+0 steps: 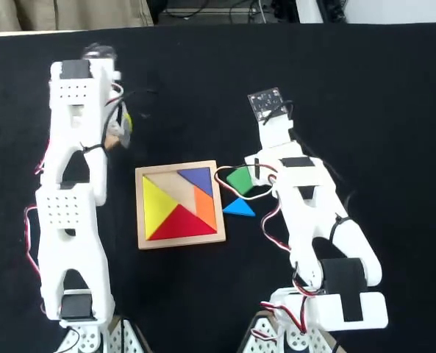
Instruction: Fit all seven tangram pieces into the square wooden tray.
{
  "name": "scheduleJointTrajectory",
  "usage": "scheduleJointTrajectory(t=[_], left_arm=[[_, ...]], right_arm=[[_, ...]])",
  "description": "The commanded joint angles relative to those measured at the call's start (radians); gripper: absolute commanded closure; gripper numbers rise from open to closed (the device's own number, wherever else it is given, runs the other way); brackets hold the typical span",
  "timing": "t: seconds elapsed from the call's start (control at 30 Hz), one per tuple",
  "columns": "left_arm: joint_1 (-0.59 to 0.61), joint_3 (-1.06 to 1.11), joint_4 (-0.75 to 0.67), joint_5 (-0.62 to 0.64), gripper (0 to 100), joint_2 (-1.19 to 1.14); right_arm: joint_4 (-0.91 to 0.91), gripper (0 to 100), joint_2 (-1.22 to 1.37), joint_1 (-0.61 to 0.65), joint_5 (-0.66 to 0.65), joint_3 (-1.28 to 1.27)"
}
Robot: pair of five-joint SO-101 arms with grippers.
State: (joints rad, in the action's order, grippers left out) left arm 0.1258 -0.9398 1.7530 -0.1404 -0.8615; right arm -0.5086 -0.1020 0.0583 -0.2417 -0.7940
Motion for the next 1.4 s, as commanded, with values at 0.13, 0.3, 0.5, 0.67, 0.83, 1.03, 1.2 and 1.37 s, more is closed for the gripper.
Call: scheduleJointTrajectory(t=[0.13,0.3,0.5,0.67,0.83,1.03,1.2,1.37], left_arm=[[-0.120,0.275,0.008,-0.756,83,0.307],[-0.193,0.515,0.008,-1.189,83,0.474],[-0.343,0.731,-0.025,-1.428,83,0.632],[-0.484,0.900,-0.133,-1.482,83,0.635],[-0.584,1.027,-0.233,-1.501,83,0.640],[-0.584,1.070,-0.259,-1.494,82,0.635],[-0.582,1.067,-0.256,-1.395,81,0.640],[-0.570,1.066,-0.264,-1.330,74,0.644]], right_arm=[[0.020,80.8,-0.005,-0.018,-0.011,0.004],[0.028,80.8,-0.005,-0.129,0.009,0.036],[0.106,80.8,-0.005,-0.272,0.183,0.041],[0.137,80.8,-0.005,-0.330,0.245,0.041],[0.140,80.8,-0.005,-0.328,0.245,0.042],[0.140,80.8,-0.005,-0.322,0.244,0.042],[0.140,80.8,-0.005,-0.322,0.244,0.041],[0.140,80.8,-0.005,-0.310,0.244,0.039]])
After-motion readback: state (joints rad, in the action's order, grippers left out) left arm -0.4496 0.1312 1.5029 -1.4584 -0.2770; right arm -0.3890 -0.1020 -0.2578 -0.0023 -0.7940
